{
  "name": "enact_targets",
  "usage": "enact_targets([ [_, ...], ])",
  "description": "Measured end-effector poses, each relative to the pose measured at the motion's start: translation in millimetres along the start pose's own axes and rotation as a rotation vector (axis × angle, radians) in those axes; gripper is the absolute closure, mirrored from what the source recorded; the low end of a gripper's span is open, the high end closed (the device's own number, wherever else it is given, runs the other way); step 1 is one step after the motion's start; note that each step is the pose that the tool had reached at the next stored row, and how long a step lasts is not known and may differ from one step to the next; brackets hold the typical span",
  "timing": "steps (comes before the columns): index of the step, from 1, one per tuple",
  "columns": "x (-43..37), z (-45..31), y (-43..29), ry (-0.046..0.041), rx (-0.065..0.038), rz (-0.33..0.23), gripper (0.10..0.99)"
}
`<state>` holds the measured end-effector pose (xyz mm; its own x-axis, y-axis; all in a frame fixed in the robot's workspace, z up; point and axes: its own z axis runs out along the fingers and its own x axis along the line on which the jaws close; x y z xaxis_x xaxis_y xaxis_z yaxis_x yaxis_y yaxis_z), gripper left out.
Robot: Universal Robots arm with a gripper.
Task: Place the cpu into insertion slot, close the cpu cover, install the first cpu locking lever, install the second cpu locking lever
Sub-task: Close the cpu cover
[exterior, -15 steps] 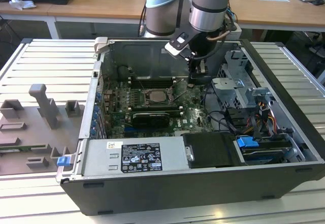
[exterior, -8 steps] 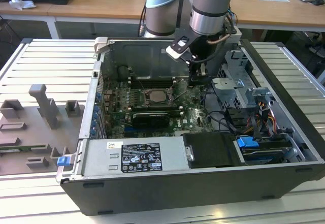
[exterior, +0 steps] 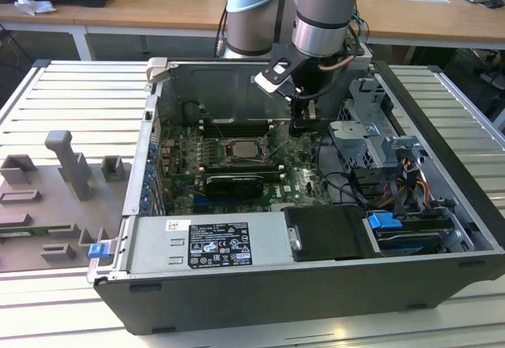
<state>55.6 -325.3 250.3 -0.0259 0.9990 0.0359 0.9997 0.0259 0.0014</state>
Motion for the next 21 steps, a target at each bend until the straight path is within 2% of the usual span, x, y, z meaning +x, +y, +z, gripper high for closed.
enact_targets([
  [9, 0.5, 0.0, -20.0, -0.0001, 0.0, 0.0, 0.98],
  [16, 0.6, 0.0, -26.1, -0.0001, 0.0, 0.0, 0.98],
  [21, 0.9, 0.1, -36.9, 0.0001, 0.0, 0.0, 0.98],
])
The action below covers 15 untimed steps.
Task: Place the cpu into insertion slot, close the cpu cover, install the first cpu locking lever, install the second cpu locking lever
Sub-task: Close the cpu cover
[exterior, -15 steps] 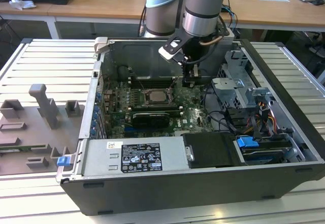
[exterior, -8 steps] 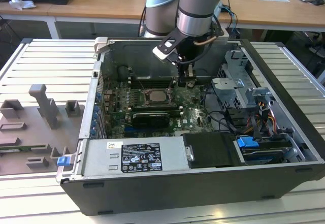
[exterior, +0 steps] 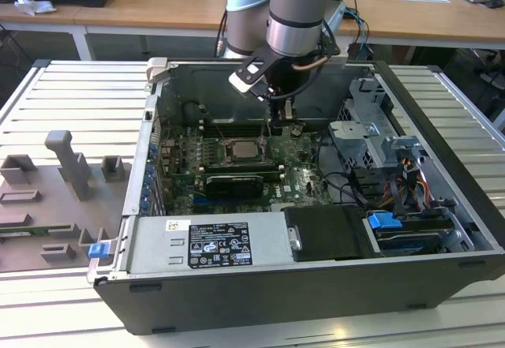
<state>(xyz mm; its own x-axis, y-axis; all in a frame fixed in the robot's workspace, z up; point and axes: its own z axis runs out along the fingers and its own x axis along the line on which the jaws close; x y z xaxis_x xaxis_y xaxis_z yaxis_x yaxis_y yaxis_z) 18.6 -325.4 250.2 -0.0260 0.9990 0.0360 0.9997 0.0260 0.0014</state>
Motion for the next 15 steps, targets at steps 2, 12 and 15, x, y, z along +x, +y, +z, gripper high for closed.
enact_targets([
  [2, 0.1, 0.1, -4.2, -0.0001, 0.0, 0.0, 0.98],
  [12, 0.9, 10.3, -23.6, -0.0017, 0.0, 0.0, 0.98],
  [15, 1.0, 12.7, -27.2, -0.0018, 0.0, -0.001, 0.98],
])
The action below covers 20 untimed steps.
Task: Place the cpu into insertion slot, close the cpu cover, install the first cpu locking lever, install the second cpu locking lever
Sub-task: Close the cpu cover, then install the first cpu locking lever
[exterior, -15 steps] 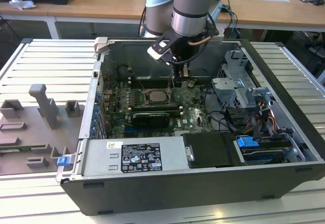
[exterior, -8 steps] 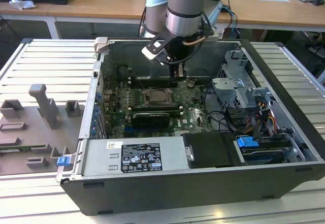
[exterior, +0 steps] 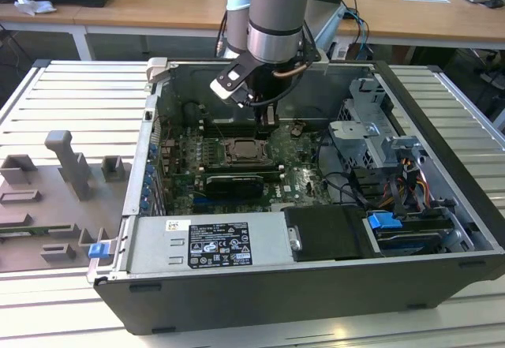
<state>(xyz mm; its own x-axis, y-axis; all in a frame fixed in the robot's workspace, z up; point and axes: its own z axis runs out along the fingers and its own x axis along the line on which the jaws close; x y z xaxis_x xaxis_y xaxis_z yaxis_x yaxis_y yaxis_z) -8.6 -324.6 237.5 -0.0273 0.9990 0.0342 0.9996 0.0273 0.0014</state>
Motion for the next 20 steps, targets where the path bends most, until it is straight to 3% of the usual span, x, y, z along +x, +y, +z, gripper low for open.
enact_targets([
  [6, 1.6, 1.4, -6.4, 0.0001, 0.0, -0.007, 0.98],
  [14, 4.3, 2.1, -20.8, 0.0002, 0.0, -0.007, 0.98],
  [20, 4.6, 0.8, -24.1, 0.0008, 0.0, -0.007, 0.98],
])
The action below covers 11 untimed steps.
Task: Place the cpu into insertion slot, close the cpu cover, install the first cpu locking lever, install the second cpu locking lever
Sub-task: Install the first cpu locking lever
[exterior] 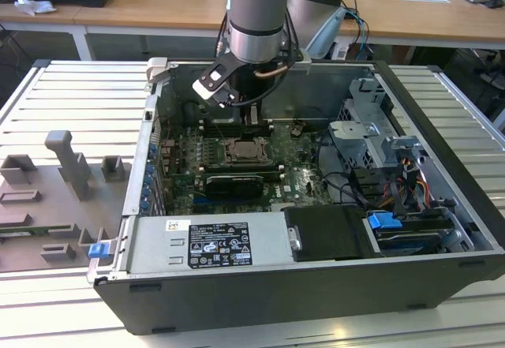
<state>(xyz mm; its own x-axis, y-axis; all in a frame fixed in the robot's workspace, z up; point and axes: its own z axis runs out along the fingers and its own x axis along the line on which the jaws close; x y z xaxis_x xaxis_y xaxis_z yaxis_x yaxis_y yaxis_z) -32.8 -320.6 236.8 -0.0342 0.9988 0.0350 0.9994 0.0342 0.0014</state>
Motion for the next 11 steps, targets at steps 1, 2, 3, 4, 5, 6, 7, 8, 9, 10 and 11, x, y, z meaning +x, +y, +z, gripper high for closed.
enact_targets([
  [1, 0.1, -2.5, 0.0, 0.0, 0.0, 0.0, 0.98],
  [2, 0.2, -5.4, 0.0, 0.0, 0.0, 0.0, 0.98],
  [3, 0.3, -8.2, 0.0, 0.0001, 0.0, 0.0, 0.98],
  [4, 0.4, -10.5, 0.0, 0.0, 0.0, 0.0, 0.98],
  [5, 0.7, -13.6, 0.1, 0.0002, 0.0, 0.0, 0.98],
  [6, 0.7, -16.2, 0.0, 0.0001, 0.0, 0.0, 0.98],
  [7, 0.9, -19.8, 0.0, 0.0002, 0.0, 0.0, 0.98],
  [8, 1.1, -22.6, 0.1, 0.0, 0.0, 0.0, 0.98],
  [9, 1.8, -34.3, 0.1, 0.0002, 0.0, 0.0, 0.98],
  [10, 2.1, -39.2, -0.2, 0.0001, -0.001, 0.0, 0.98],
  [11, 2.1, -39.1, -0.3, 0.0002, -0.002, -0.002, 0.98],
])
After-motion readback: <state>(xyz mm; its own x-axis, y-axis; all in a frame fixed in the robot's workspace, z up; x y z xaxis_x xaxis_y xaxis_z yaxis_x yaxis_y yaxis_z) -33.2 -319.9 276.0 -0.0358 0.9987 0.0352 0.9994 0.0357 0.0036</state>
